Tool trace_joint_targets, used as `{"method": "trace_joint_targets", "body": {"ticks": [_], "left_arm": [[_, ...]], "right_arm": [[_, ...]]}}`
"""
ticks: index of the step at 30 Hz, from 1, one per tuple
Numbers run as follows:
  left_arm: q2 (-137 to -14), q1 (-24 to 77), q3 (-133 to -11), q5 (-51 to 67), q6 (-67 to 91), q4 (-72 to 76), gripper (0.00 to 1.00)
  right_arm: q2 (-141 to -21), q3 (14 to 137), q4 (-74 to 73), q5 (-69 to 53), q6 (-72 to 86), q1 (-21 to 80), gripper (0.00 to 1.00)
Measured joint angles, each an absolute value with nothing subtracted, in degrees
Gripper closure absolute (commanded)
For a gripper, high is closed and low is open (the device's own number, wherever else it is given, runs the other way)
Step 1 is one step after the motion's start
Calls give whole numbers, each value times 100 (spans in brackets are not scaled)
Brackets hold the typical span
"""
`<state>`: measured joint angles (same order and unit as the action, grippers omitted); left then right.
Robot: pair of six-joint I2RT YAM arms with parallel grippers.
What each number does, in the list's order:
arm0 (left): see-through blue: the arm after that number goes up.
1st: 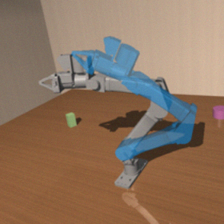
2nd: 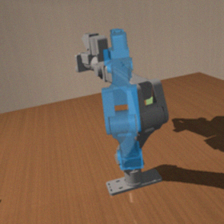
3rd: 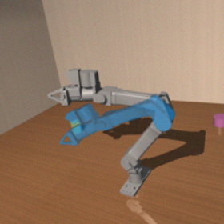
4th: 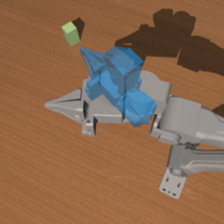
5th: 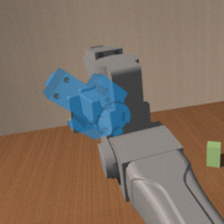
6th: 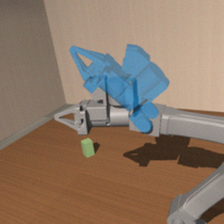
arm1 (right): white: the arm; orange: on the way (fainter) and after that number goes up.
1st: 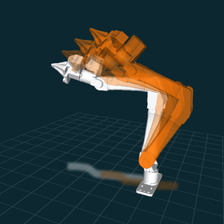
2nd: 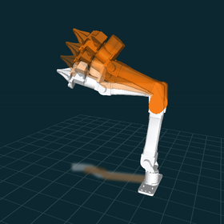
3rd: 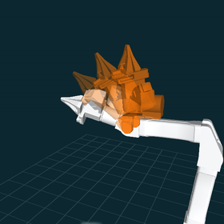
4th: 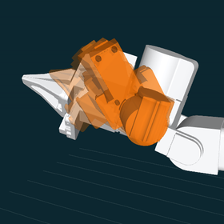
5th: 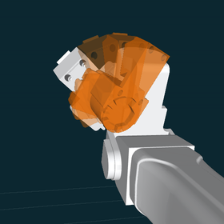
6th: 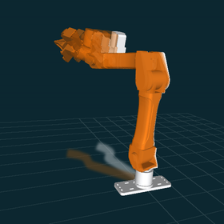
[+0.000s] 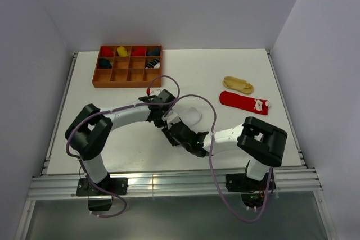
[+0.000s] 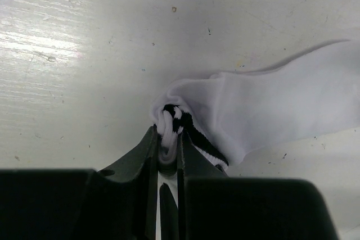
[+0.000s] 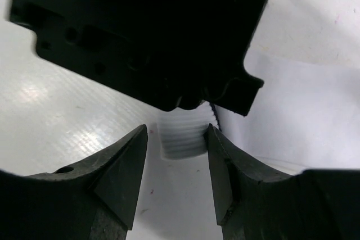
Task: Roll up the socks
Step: Roll the sock at the center of the board.
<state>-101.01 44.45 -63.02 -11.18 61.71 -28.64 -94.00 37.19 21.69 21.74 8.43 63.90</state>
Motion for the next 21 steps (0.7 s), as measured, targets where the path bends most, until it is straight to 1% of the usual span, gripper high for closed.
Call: {"method": "trace_joint_targets", "body": {"ticks": [3,4,6,7,9,10,11,13,14,16,17,19,20,21], "left_arm": [[-10110,4405,-6302,-1052,6180,-2858,100],[-10112,4390,-6302,-1033,6184,-2856,100],[-10112,4372,-6302,-1028,6200,-2853,100],[-10112,4368,-6302,-1020,6215,-2851,99],[-10112,4340,-6300,-1002,6239,-2838,98],[-10112,4309,-6296,-991,6246,-2825,97],[-10112,4278,-6285,-991,6265,-2803,93],[-10095,4241,-6246,-980,6302,-2746,87],[-10068,4239,-6206,-982,6333,-2707,81],[-9994,4215,-6104,-974,6425,-2622,73],[-9955,4209,-6040,-987,6482,-2571,67],[-9854,4195,-5896,-1031,6622,-2460,60],[-9793,4178,-5813,-1041,6698,-2408,54],[-9717,4163,-5719,-1057,6764,-2373,52]], "right_arm": [[-9566,3785,2143,2292,869,6390,50],[-9577,3802,2132,2305,871,6390,54],[-9590,3828,2095,2340,867,6388,60],[-9601,3841,2075,2362,867,6388,69],[-9655,3916,2018,2421,897,6390,83],[-9686,3962,1999,2445,928,6388,96],[-9725,4025,1959,2471,956,6388,100],[-9741,4082,1898,2451,972,6346,100],[-9732,4082,1883,2405,969,6331,100],[-9682,4080,1844,2200,985,6226,100],[-9642,4080,1817,1984,1039,6117,100],[-9553,4077,1747,1448,1144,5822,100],[-9507,4073,1710,1122,1236,5640,100],[-9483,4073,1693,906,1280,5513,100]]}}
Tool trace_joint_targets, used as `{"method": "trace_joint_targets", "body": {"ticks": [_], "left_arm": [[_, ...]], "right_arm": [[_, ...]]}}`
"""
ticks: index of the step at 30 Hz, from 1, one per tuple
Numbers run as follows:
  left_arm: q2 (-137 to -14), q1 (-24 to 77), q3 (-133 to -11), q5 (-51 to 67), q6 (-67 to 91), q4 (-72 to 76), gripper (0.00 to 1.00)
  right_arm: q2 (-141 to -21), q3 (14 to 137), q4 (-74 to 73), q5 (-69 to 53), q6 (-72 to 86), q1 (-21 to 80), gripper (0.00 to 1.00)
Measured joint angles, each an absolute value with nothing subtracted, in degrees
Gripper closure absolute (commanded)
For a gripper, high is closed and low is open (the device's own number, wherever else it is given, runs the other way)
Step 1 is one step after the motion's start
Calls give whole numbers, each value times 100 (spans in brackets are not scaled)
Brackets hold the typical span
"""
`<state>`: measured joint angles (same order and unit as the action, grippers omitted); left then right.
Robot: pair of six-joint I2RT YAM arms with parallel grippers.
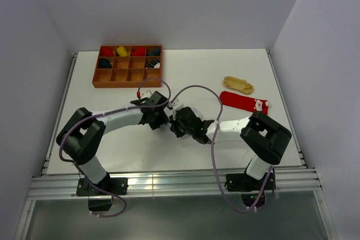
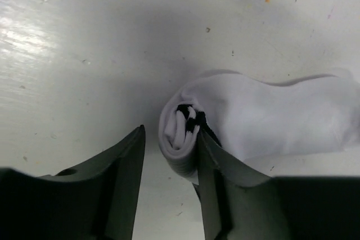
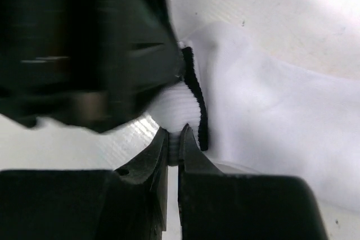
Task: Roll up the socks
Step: Roll the sock at the center of the board.
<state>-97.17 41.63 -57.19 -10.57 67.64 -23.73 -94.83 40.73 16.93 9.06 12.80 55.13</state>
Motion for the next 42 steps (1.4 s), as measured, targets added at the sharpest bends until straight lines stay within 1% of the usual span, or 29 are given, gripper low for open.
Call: {"method": "trace_joint_targets", "body": {"ticks": [6,8,11,17,24,29,33,34,36,37,38,42], "left_arm": [[-9249,4084,-5234,-1057,7234,-2110,49],[-9089,4047,-5144,-1050,7288,-2080,47],[-8932,3920,-5157,-1037,7181,-2064,46],[-9172,3651,-5675,-840,6386,-2060,47],[-10173,3640,-6403,-64,5262,-1966,52],[-10702,3756,-6757,167,4770,-2043,56],[-10945,3957,-7008,150,4539,-2047,65],[-10975,3990,-7039,150,4510,-2040,73],[-11026,4058,-7067,117,4473,-2032,84],[-11037,4071,-7074,113,4462,-2027,96],[-11041,4084,-7074,84,4493,-2023,100],[-11041,4104,-7072,-80,4681,-2038,100]], "right_arm": [[-9432,4071,1601,-794,1509,4707,100],[-9432,4073,1551,-1201,1535,4552,100],[-9432,4075,1494,-1525,1522,4440,100],[-9435,4075,1452,-1743,1367,4423,100],[-9435,4075,1452,-1704,1234,4458,100],[-9435,4077,1452,-1610,1203,4510,100],[-9435,4080,1448,-1568,1208,4525,100],[-9435,4080,1448,-1562,1208,4525,100],[-9435,4080,1446,-1553,1208,4528,100],[-9435,4080,1441,-1551,1208,4528,100],[-9435,4082,1437,-1551,1210,4528,100],[-9432,4112,1363,-1551,1234,4534,100]]}}
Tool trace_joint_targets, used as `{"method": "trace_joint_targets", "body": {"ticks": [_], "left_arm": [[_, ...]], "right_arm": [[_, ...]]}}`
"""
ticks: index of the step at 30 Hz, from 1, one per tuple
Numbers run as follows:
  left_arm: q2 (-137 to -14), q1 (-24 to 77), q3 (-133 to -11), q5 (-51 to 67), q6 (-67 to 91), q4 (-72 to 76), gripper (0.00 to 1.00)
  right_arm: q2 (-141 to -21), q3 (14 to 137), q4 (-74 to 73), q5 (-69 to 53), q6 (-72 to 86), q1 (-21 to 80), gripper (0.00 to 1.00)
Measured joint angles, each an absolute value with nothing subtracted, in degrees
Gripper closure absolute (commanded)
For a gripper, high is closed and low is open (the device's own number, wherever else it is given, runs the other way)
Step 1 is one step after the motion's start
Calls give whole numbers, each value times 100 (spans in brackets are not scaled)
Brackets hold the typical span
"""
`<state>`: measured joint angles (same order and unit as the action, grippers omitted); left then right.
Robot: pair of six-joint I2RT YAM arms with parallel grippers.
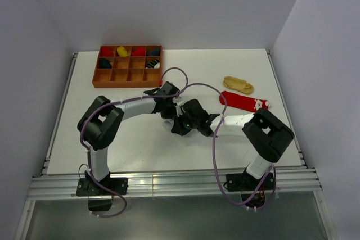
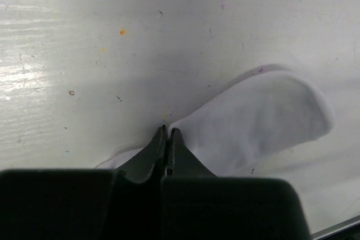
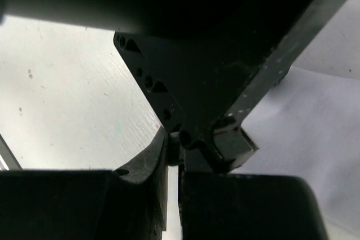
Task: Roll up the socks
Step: Roll the sock at the center of the board.
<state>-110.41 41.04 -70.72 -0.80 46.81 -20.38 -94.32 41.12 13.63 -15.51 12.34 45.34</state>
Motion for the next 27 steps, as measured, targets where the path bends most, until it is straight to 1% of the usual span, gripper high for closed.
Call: {"method": "trace_joint_targets", "body": {"ticks": [8,15,18,19,20,21,22,24,25,26,27], "left_arm": [[-10763,3948,-6716,-482,5332,-1970,100],[-10731,3909,-6700,-607,5478,-2060,99],[-10731,3909,-6700,-607,5481,-2058,87],[-10731,3909,-6698,-609,5492,-2058,79],[-10726,3907,-6694,-611,5496,-2058,75],[-10711,3907,-6683,-631,5518,-2045,68],[-10683,3903,-6670,-683,5524,-2058,64],[-10600,3879,-6626,-803,5570,-2097,59],[-10549,3863,-6593,-856,5599,-2134,54],[-10488,3844,-6567,-913,5625,-2202,51],[-10407,3830,-6536,-985,5680,-2248,45]], "right_arm": [[-9430,4268,974,-1682,1487,4482,100],[-9441,4268,921,-2147,1966,4134,100],[-9557,4268,965,-2414,2161,3955,100],[-9609,4268,1009,-2541,2228,3887,100],[-9666,4268,1050,-2674,2300,3822,100],[-9714,4268,1098,-2792,2355,3760,100],[-9778,4268,1151,-2930,2434,3695,100],[-9870,4268,1238,-3151,2567,3594,100],[-9911,4268,1273,-3262,2630,3527,100],[-9953,4268,1302,-3358,2689,3479,100],[-10003,4268,1352,-3472,2755,3417,100]]}}
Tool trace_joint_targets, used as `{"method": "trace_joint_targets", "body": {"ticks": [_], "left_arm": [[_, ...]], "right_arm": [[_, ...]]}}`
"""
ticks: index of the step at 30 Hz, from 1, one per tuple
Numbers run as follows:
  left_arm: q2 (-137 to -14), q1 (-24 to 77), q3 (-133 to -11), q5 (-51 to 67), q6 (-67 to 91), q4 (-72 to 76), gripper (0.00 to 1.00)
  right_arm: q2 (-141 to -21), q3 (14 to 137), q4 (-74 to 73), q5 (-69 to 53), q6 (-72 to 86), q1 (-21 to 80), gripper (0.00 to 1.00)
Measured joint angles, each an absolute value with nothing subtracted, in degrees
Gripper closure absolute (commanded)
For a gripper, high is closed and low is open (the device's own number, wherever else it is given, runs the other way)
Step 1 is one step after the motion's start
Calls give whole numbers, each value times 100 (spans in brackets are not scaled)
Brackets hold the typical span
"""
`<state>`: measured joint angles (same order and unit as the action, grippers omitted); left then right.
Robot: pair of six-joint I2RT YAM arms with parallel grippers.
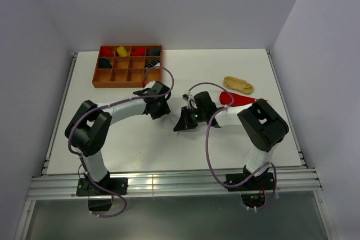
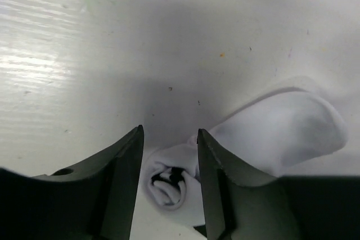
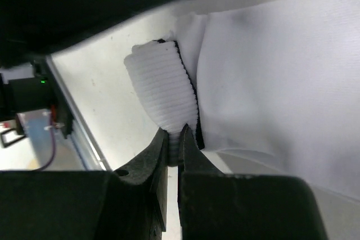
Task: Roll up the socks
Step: Roll the sock at the center of the board.
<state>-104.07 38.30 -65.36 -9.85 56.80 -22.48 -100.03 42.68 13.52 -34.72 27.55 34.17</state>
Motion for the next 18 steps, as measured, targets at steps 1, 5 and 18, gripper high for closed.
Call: {"method": "trace_joint_targets", "body": {"ticks": [1,5,18], "left_arm": [[-10298,3813,-6517,-1063,5741,-2320,45],[-9769,3795,-6344,-1221,6071,-2370,38],[-8884,4160,-5076,-875,6910,-1732,41]], "right_arm": [[-10077,4268,1422,-3656,2851,3332,100],[-10248,4141,1769,-4047,3164,3098,100],[-10571,4071,2189,-4571,3656,2810,100]]}}
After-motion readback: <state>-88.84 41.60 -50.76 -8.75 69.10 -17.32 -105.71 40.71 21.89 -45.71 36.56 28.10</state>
